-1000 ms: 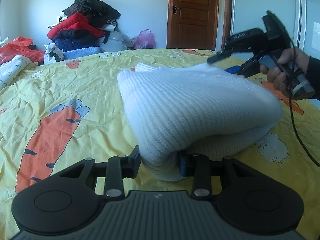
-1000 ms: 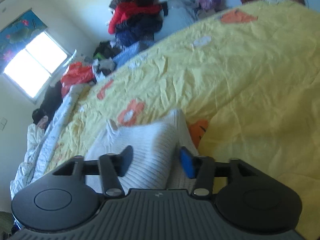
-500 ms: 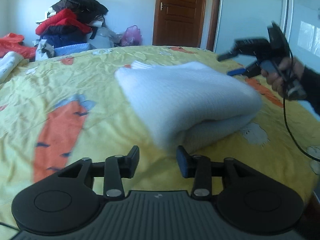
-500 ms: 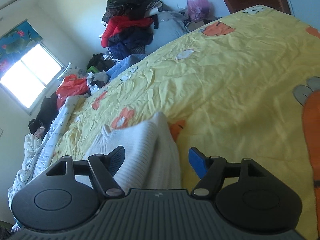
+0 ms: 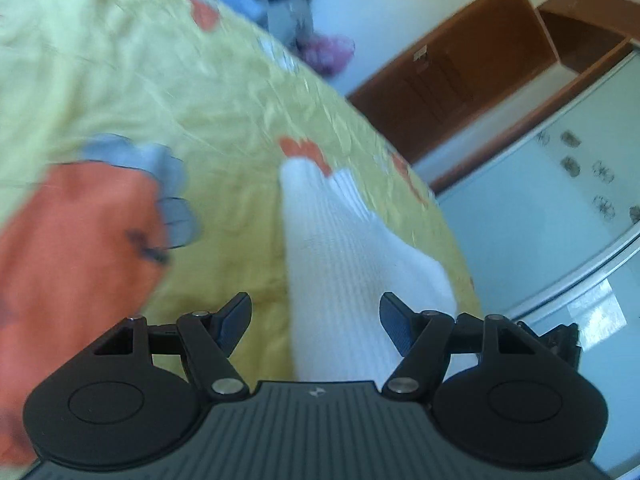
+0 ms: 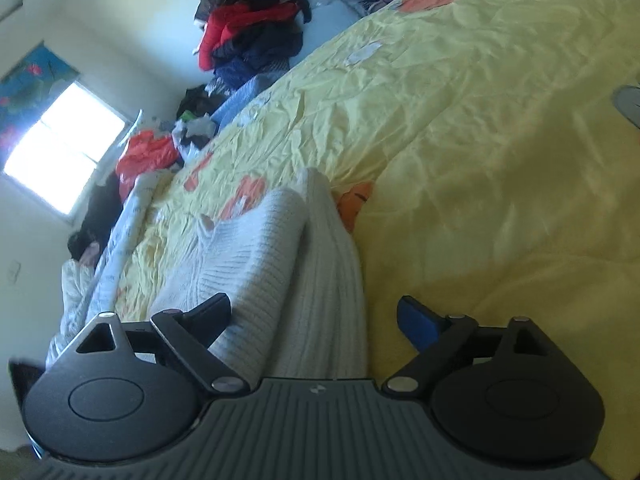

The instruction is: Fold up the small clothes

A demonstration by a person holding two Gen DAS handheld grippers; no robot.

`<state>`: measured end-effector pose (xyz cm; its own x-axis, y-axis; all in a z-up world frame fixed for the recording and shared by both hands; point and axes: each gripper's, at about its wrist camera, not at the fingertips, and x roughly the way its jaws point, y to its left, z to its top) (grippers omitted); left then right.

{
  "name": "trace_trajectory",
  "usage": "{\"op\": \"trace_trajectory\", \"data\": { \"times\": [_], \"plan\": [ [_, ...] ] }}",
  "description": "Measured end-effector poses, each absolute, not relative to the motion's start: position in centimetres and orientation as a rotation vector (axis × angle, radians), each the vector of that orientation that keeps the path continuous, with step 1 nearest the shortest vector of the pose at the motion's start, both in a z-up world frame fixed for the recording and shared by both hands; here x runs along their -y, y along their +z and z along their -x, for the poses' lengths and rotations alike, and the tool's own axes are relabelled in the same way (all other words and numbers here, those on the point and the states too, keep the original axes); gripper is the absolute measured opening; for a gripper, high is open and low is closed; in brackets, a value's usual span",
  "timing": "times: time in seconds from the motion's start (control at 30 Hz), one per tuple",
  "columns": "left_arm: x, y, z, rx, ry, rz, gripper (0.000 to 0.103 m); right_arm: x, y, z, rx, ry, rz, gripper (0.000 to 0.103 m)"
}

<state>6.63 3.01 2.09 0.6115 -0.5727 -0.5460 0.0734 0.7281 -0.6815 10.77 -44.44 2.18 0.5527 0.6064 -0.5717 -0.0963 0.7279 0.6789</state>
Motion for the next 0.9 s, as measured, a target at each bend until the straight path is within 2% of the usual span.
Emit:
{"op": "trace_trajectory", "data": {
  "times": [0.17, 0.27, 0.37, 0.43, 0.5, 0.53, 0.6, 0.7, 0.9],
  "plan": [
    [0.1, 0.6, -11.2, -0.907, -0.449, 0.669, 0.071, 42.6, 2.3, -12.3, -0.920, 0.478, -0.572, 0.095],
    [1.1, 0.2, -12.0, -0.895, -0.471, 0.656, 0.082, 41.8, 2.3, -12.9, -0.908, 0.492, -0.554, 0.102],
    [1.3, 0.1, -12.4, -0.888, -0.489, 0.652, 0.087, 41.0, 2.1, -13.4, -0.882, 0.505, -0.521, 0.102],
    [1.1, 0.0, -12.6, -0.887, -0.505, 0.657, 0.087, 40.5, 2.0, -13.7, -0.871, 0.514, -0.503, 0.099],
    [1.0, 0.0, -13.0, -0.891, -0.516, 0.658, 0.087, 40.1, 2.2, -13.9, -0.872, 0.516, -0.480, 0.081],
    [1.1, 0.1, -13.2, -0.892, -0.511, 0.648, 0.079, 39.7, 2.3, -13.9, -0.882, 0.527, -0.468, 0.077],
    [1.8, 0.3, -13.4, -0.901, -0.474, 0.575, 0.057, 39.7, 2.5, -13.7, -0.889, 0.560, -0.482, 0.057],
    [2.0, 1.1, -12.8, -0.865, -0.478, 0.547, 0.039, 39.5, 3.4, -13.0, -0.877, 0.558, -0.492, 0.050],
    [-0.1, 6.0, -10.7, -0.804, -0.538, 0.480, 0.036, 37.2, 7.1, -11.2, -0.804, 0.622, -0.525, 0.048]
  ]
}}
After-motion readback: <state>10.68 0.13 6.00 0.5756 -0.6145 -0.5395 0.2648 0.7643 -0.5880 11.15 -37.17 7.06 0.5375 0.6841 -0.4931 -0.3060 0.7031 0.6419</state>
